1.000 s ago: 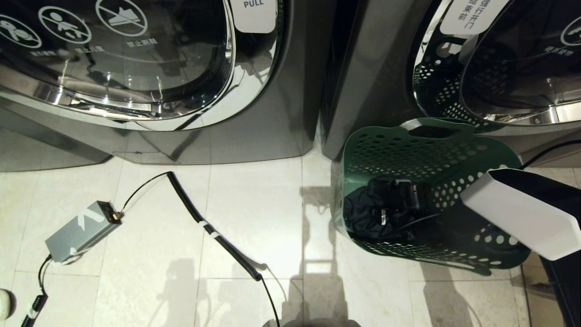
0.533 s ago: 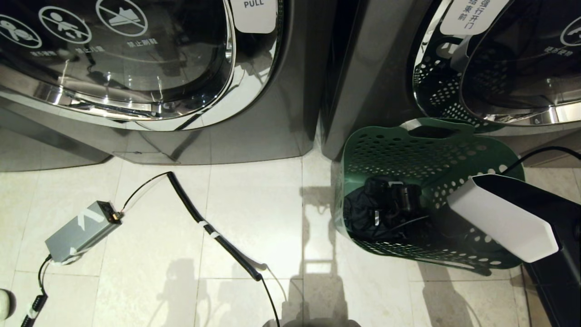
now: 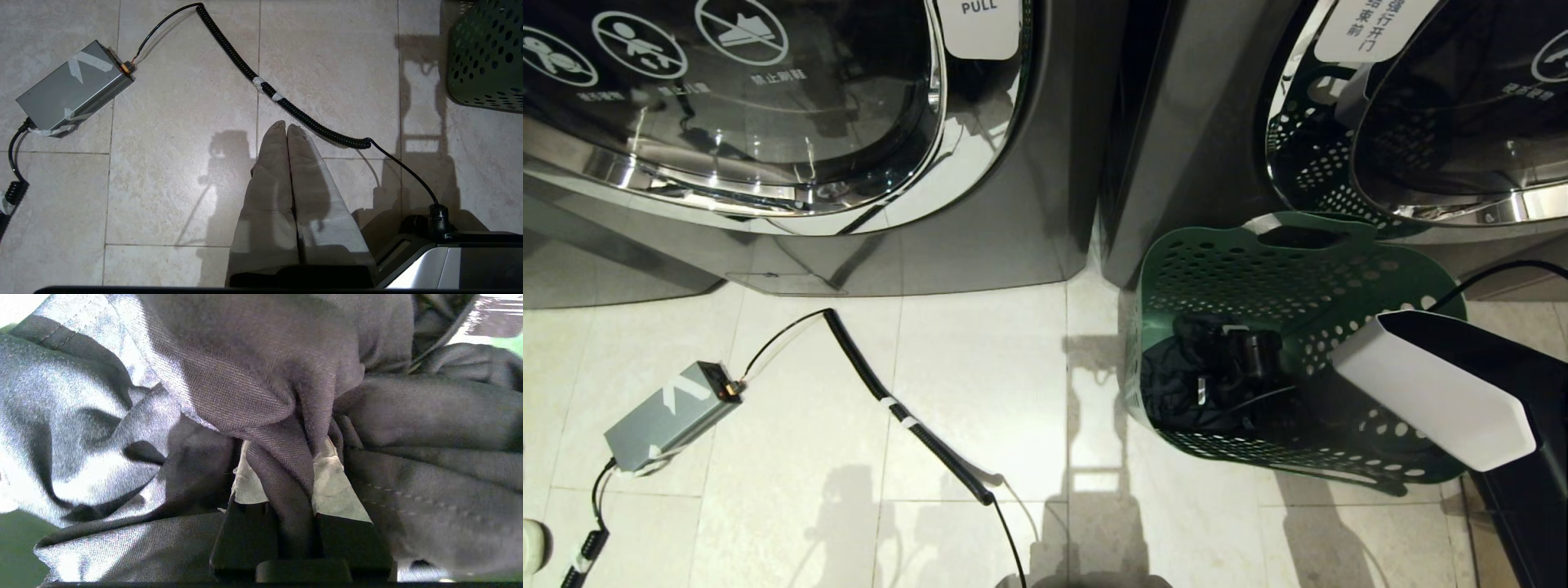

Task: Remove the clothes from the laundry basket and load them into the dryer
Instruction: Take the clothes out of the basket

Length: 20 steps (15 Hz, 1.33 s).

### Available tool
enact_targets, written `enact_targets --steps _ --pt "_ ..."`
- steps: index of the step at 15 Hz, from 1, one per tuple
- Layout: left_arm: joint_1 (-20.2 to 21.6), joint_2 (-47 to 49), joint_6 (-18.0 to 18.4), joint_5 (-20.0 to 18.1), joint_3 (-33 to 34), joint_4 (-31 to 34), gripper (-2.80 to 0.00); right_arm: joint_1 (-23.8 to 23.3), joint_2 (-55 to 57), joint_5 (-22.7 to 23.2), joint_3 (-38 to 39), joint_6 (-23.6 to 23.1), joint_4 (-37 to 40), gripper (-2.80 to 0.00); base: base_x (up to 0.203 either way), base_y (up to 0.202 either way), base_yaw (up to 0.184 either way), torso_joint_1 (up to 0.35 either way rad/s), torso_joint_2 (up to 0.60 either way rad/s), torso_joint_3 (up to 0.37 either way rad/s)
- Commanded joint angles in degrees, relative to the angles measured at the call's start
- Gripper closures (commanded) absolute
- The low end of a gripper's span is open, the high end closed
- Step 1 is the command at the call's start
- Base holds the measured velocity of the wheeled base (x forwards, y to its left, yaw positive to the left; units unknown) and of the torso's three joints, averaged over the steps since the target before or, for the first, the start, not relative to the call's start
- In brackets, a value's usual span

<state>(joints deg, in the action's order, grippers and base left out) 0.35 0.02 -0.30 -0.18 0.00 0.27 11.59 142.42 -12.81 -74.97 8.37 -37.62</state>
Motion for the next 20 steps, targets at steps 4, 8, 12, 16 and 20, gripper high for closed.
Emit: enact_targets --steps 4,8,12,16,20 --pt "0.1 -0.1 0.0 0.0 0.0 0.0 0.0 0.1 -8.5 -0.2 5.3 0.5 1.7 0.0 0.0 0.0 0.0 0.0 0.0 0.0" --pt "0.0 -0.1 0.0 0.0 0.0 0.0 0.0 0.2 -19.5 -0.5 14.5 0.7 1.0 0.0 0.0 0.0 0.0 0.0 0.0 0.0" --pt "0.0 -0.1 0.0 0.0 0.0 0.0 0.0 0.2 -33.2 -0.6 27.7 0.7 -1.3 0.0 0.0 0.0 0.0 0.0 0.0 0.0" --pt "0.0 -0.1 0.0 0.0 0.0 0.0 0.0 -0.2 -50.7 -0.5 34.2 -0.2 -1.8 0.0 0.0 0.0 0.0 0.0 0.0 0.0" --pt "0.0 -0.1 0.0 0.0 0.0 0.0 0.0 -2.0 -71.3 0.0 36.5 -7.2 0.7 0.0 0.0 0.0 0.0 0.0 0.0 0.0"
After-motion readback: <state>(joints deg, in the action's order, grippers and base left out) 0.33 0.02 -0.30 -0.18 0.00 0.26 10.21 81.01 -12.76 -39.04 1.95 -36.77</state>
